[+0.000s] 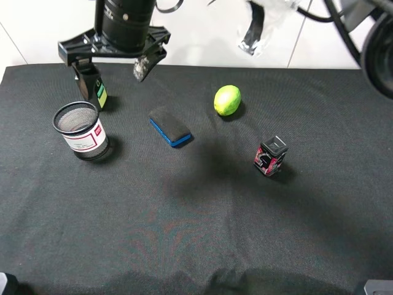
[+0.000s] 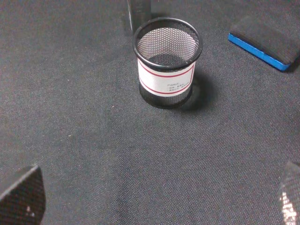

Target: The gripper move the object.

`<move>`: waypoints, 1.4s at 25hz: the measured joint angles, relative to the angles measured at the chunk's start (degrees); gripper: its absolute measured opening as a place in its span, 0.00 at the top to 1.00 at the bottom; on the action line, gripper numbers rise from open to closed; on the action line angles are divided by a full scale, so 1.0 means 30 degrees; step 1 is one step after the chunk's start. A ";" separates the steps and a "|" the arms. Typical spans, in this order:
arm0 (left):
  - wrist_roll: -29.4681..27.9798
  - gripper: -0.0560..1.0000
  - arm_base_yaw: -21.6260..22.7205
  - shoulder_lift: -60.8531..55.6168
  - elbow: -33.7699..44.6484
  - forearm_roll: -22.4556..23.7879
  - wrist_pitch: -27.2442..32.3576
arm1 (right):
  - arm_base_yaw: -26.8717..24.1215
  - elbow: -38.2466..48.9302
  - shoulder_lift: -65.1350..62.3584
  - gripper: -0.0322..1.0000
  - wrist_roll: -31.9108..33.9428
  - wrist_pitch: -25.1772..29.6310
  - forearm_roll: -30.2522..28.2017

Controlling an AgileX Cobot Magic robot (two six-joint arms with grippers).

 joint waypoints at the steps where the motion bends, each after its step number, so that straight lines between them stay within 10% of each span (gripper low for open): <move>1: 0.0000 0.00 0.0000 0.0000 0.0000 0.0000 0.0000 | -0.0042 0.0000 -0.0117 0.30 0.0000 0.0000 -0.0035; 18: 0.0000 0.00 0.0000 0.0000 0.0000 0.0000 0.0000 | -0.0169 0.0512 -0.3881 0.30 -0.0635 0.0033 -0.1783; 35: 0.0000 0.00 0.0000 0.0000 0.0000 0.0000 0.0000 | -0.0169 0.9149 -0.9851 0.30 -0.0238 0.0072 -0.3475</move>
